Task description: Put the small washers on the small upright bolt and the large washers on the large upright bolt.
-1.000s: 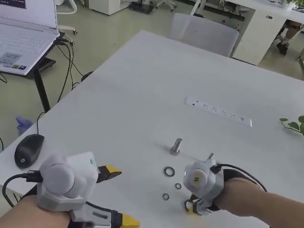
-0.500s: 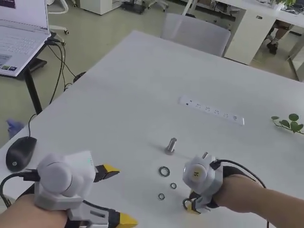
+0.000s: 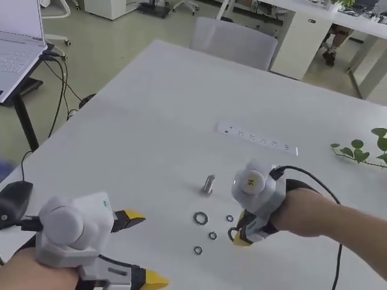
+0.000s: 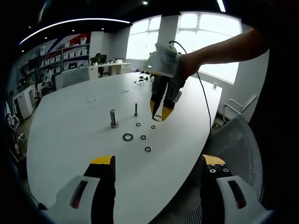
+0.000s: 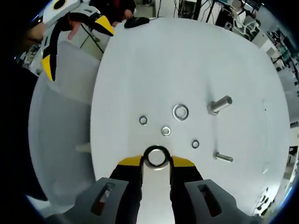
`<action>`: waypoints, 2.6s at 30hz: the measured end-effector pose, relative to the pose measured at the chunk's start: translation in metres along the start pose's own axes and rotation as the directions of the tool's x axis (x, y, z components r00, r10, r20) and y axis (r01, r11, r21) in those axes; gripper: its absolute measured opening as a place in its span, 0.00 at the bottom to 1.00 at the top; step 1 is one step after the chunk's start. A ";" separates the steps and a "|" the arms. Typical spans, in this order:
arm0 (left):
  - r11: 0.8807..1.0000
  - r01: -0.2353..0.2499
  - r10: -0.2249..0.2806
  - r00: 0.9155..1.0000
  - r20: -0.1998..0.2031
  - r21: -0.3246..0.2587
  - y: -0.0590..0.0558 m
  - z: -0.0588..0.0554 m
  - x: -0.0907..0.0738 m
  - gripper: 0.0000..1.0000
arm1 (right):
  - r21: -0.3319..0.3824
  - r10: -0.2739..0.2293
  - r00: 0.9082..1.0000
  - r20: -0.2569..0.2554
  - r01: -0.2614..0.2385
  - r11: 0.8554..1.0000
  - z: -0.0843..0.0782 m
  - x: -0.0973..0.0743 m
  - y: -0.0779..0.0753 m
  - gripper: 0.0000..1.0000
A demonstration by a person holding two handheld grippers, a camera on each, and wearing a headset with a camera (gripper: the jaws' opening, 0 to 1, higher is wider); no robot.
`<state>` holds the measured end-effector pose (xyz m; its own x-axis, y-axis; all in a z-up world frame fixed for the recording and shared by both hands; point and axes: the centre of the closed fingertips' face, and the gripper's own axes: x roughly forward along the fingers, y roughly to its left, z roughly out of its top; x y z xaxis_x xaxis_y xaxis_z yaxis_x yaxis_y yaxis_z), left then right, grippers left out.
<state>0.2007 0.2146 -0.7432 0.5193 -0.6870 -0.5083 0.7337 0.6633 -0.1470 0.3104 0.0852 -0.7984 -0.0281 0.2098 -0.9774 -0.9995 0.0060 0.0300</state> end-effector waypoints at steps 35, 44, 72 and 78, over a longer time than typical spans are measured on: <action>0.998 -0.057 0.057 0.998 -0.016 -0.016 0.026 -0.012 0.003 0.80 | 0.061 -0.037 0.999 0.014 0.036 0.997 0.044 -0.023 -0.067 0.21; 0.996 -0.081 0.081 0.997 -0.012 -0.031 0.028 -0.016 0.001 0.80 | 0.066 -0.052 0.999 0.011 0.051 0.997 0.052 -0.019 -0.093 0.21; 0.987 -0.142 0.142 0.990 -0.007 -0.070 0.042 -0.012 0.002 0.76 | -0.008 -0.044 0.999 -0.004 0.044 0.999 0.082 0.013 -0.118 0.21; 0.985 -0.150 0.149 0.989 -0.009 -0.082 0.042 -0.012 0.000 0.75 | -0.022 -0.043 0.999 -0.018 0.043 0.999 0.082 0.017 -0.119 0.21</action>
<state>0.2265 0.2461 -0.7597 0.6191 -0.5776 -0.5320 0.6093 0.7807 -0.1387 0.4297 0.1681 -0.8015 0.0150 0.1915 -0.9814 -0.9998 -0.0061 -0.0165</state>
